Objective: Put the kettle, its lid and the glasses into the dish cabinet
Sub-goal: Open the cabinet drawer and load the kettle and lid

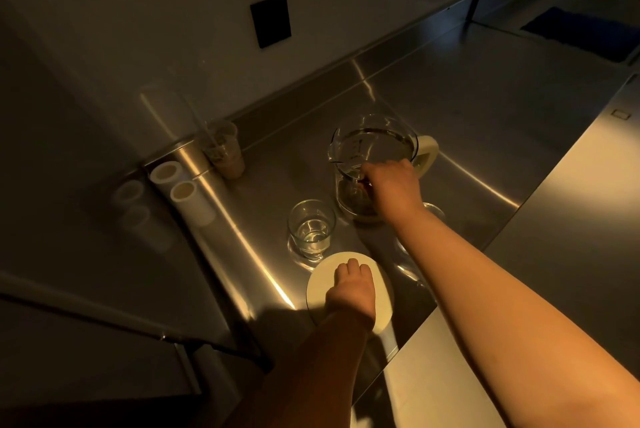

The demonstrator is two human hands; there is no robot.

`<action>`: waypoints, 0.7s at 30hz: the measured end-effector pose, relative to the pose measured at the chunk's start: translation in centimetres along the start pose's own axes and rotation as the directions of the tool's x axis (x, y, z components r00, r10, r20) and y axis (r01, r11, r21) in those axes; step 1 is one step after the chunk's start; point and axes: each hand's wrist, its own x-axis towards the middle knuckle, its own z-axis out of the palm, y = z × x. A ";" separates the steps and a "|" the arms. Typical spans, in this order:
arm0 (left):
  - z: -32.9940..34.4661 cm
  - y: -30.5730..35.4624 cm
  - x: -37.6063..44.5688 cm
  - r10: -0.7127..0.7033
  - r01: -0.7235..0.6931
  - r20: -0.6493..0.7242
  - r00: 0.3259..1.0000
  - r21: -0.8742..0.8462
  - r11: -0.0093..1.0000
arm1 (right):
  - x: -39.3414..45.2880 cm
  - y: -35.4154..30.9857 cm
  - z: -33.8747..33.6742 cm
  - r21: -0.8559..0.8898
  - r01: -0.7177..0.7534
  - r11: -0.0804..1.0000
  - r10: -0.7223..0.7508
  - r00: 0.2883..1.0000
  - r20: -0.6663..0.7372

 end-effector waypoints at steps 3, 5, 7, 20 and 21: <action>0.1 0.1 0.1 -0.007 0.007 0.010 1.000 -0.011 1.000 | 0.1 -0.1 -0.1 0.027 -0.027 0.999 0.027 1.000 0.015; 0.1 0.1 0.1 -0.026 0.026 0.020 0.999 -0.034 0.999 | 0.2 0.0 -0.2 0.014 -0.026 1.000 0.026 0.999 0.036; 0.2 0.1 0.1 -0.060 0.061 0.023 0.998 -0.081 0.995 | 0.2 0.0 -0.3 0.011 -0.026 1.000 0.026 0.999 0.037; 0.2 0.4 0.3 -0.063 0.060 0.033 0.997 0.098 0.993 | 0.2 -0.1 -0.3 0.048 -0.032 0.998 0.031 0.999 0.031; 0.1 0.4 0.2 -0.082 0.079 0.043 0.996 0.057 0.995 | 0.2 -0.1 -0.3 0.045 -0.031 0.998 0.030 0.999 0.032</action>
